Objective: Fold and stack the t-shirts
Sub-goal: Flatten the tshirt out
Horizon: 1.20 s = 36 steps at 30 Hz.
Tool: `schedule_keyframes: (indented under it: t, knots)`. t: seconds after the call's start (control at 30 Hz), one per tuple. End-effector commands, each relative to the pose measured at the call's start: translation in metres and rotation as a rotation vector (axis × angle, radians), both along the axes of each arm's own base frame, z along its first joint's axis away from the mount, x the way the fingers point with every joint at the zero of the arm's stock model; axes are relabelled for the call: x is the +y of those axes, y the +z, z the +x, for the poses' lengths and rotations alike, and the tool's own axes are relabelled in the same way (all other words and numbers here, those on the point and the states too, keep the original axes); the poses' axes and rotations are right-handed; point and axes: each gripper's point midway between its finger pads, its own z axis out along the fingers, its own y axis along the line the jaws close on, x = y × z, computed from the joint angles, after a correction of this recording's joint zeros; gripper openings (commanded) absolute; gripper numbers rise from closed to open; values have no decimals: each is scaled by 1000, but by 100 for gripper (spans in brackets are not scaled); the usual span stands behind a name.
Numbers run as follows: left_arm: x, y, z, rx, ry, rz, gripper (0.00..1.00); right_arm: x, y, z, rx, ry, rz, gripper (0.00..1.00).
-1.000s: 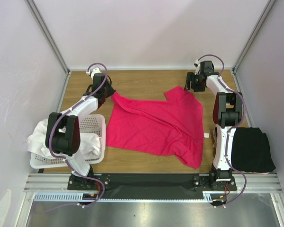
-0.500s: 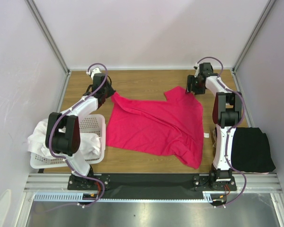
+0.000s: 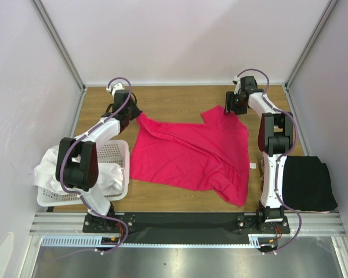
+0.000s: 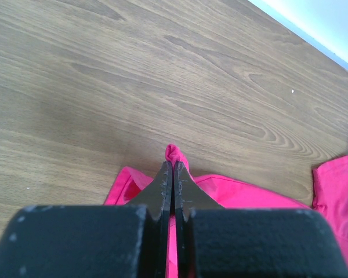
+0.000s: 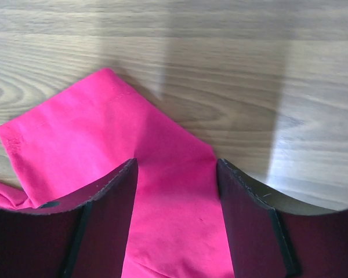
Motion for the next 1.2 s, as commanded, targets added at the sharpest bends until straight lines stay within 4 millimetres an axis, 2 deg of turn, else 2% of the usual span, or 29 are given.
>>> schedule_keyframes:
  t: [0.0, 0.23, 0.3, 0.33, 0.4, 0.43, 0.5, 0.57, 0.63, 0.77, 0.9, 0.93, 1.0, 1.03, 1.1, 1.13, 1.17]
  knots:
    - [-4, 17, 7, -47, -19, -3, 0, 9, -7, 2, 4, 37, -26, 63]
    - [-3, 16, 5, -43, -18, 3, 0, 5, -19, 0, 24, 16, -108, 59]
    - [-3, 16, 5, -41, -19, 4, 0, 2, -21, 0, 29, 8, -128, 50]
    - [-3, 16, 5, -43, -19, 5, 0, 1, -24, -1, 37, 7, -134, 39]
    - [-3, 16, 6, -43, -19, 5, 0, 0, -26, -3, 38, 23, -157, 28]
    - [-2, 17, 7, -44, -18, 5, 0, -1, -28, -4, 44, 23, -161, 17]
    - [-4, 16, 8, -43, -28, 0, 0, -1, -27, -4, 40, 22, -167, 0]
    - [-7, 21, 11, -53, -41, -3, 0, -1, -21, -1, 25, 20, -167, 0]
    - [-11, 23, 14, -61, -72, 2, 0, -1, -7, 5, -11, 15, -161, 0]
    - [-15, 47, 26, -119, -120, 32, 0, 0, 51, 33, -163, -8, -115, 0]
    - [-17, 73, 38, -184, -152, 70, 0, -7, 128, 58, -355, -58, -52, 0]
    - [-18, 84, 42, -210, -155, 72, 0, -11, 159, 62, -432, -70, -38, 0]
    - [-20, 99, 43, -245, -173, 73, 0, -12, 190, 63, -499, -77, -15, 0]
    - [-22, 115, 47, -295, -178, 70, 0, -15, 222, 61, -573, -83, -5, 0]
    - [-25, 135, 46, -347, -196, 65, 0, -14, 249, 55, -629, -73, 12, 0]
    - [-25, 147, 46, -378, -198, 64, 0, -15, 277, 50, -694, -71, 21, 0]
    - [-24, 161, 43, -407, -197, 64, 0, -16, 291, 45, -724, -72, 28, 0]
